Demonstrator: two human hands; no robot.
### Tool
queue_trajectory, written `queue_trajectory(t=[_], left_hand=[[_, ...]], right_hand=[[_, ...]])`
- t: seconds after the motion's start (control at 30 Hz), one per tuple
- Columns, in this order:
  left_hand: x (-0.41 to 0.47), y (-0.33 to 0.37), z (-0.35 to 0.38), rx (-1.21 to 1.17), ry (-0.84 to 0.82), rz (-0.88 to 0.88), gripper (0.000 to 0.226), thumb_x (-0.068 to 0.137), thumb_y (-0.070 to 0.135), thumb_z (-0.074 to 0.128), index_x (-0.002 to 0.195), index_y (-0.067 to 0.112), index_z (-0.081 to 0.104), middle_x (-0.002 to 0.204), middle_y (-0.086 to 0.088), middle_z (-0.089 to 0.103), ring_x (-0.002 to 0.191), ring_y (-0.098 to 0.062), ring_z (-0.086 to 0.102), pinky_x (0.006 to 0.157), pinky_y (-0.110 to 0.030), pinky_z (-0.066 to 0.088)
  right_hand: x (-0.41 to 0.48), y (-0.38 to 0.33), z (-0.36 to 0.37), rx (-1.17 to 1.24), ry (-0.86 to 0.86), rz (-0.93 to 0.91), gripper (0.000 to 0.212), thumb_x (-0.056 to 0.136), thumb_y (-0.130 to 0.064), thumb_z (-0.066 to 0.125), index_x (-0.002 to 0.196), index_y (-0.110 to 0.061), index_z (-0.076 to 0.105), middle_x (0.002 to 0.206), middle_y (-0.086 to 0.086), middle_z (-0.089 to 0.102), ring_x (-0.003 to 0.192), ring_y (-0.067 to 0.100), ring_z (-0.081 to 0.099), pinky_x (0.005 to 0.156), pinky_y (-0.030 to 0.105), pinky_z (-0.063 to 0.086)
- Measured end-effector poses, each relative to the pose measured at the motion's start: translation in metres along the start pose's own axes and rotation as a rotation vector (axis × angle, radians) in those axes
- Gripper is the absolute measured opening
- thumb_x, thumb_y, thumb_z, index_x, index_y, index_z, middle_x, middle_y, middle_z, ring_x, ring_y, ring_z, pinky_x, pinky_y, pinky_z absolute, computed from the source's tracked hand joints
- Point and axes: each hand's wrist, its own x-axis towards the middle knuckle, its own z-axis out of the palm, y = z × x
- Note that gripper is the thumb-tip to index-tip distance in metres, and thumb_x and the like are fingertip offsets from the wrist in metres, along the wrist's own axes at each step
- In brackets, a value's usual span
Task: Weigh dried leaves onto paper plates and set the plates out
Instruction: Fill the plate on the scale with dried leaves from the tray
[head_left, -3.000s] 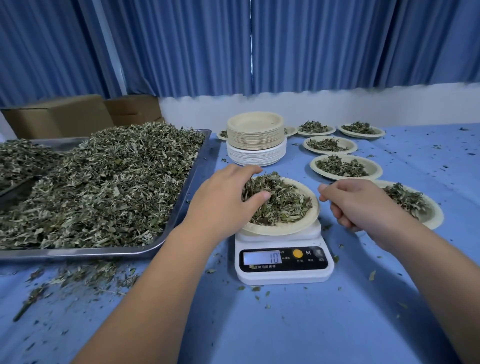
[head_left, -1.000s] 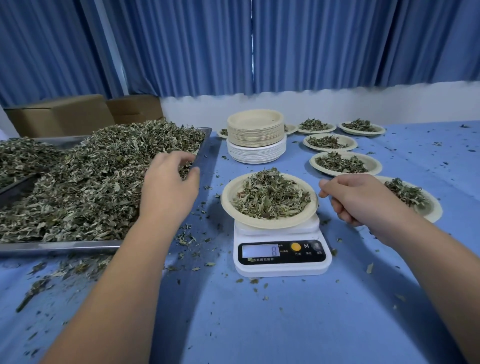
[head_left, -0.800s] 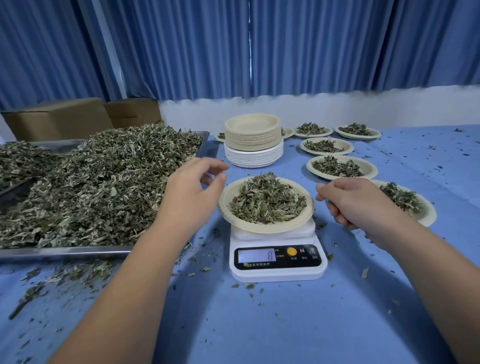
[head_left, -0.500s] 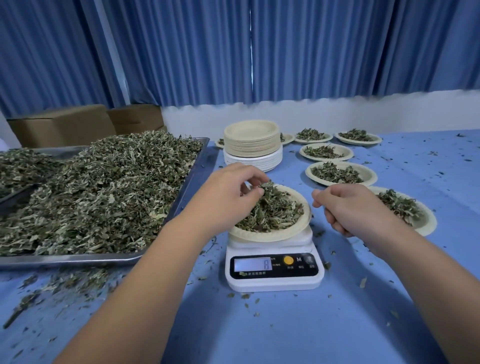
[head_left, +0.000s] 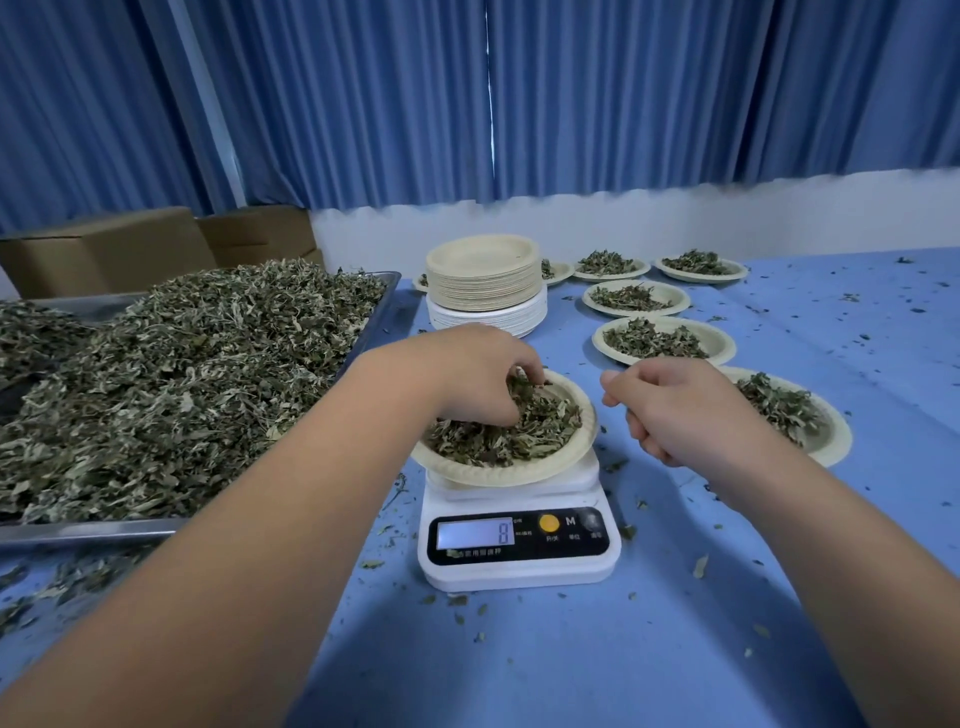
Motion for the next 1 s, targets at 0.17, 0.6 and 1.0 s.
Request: queue_trajectory(t=[0.17,0.6,1.0], left_hand=[[0.0,-0.001,0.002,-0.009,0.086,0.027,0.03,0.086,0.017,0.063,0.111,0.033,0.066,0.115,0.003,0.061,0.098,-0.014,0.055,0.088,-0.034,0.05],[-0.025,-0.007,0.004,-0.333,0.475,0.073,0.023,0.093,0.011,0.061,0.106,0.027,0.072,0.095,0.014,0.061,0.08,0.003,0.051,0.072,-0.011,0.035],[-0.064,-0.044,0.033,-1.041,0.84,-0.13,0.033,0.091,0.0,0.06,0.091,0.03,0.07,0.077,0.012,0.07,0.068,-0.002,0.063,0.069,-0.013,0.052]], right_hand=[[0.0,0.0,-0.001,-0.001,0.001,-0.004,0.03,0.094,-0.035,0.056,0.078,-0.012,0.066,0.045,-0.007,0.051,0.036,0.01,0.041,0.04,0.021,0.037],[0.003,0.004,-0.001,-0.01,0.012,-0.011,0.031,0.094,-0.036,0.057,0.076,-0.012,0.066,0.049,-0.002,0.053,0.035,0.008,0.042,0.042,0.023,0.036],[0.003,0.006,-0.001,-0.026,0.006,-0.021,0.031,0.094,-0.036,0.056,0.075,-0.012,0.065,0.043,-0.007,0.05,0.037,0.012,0.039,0.04,0.023,0.035]])
